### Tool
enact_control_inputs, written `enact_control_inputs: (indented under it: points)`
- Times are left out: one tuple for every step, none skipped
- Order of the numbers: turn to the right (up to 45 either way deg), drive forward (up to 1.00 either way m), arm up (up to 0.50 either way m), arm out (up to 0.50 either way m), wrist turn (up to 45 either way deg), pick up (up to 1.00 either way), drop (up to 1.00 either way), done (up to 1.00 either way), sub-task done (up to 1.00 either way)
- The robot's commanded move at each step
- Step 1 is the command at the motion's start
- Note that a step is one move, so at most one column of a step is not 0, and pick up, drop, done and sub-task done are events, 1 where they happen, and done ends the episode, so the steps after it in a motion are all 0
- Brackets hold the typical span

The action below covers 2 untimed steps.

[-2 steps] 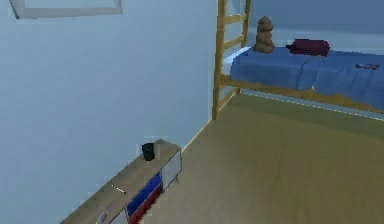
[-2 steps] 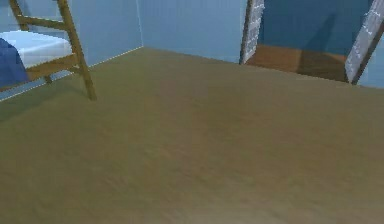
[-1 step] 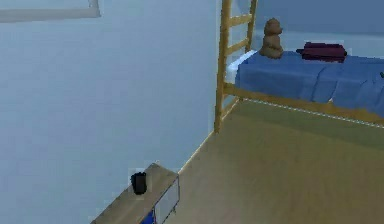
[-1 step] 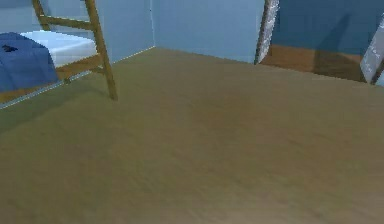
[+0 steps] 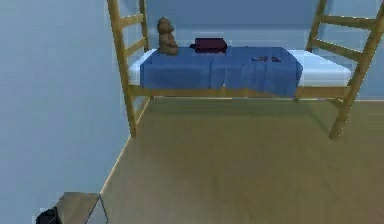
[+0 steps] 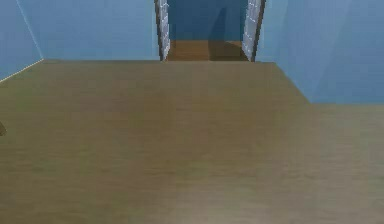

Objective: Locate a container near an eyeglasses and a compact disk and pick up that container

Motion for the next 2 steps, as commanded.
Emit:
enact_control_inputs:
  points:
    - [0.0, 0.30, 0.00, 0.00, 0.0, 0.00, 0.00, 0.00, 0.00]
    - [-45.0, 0.00, 0.00, 0.00, 0.0, 0.00, 0.00, 0.00, 0.00]
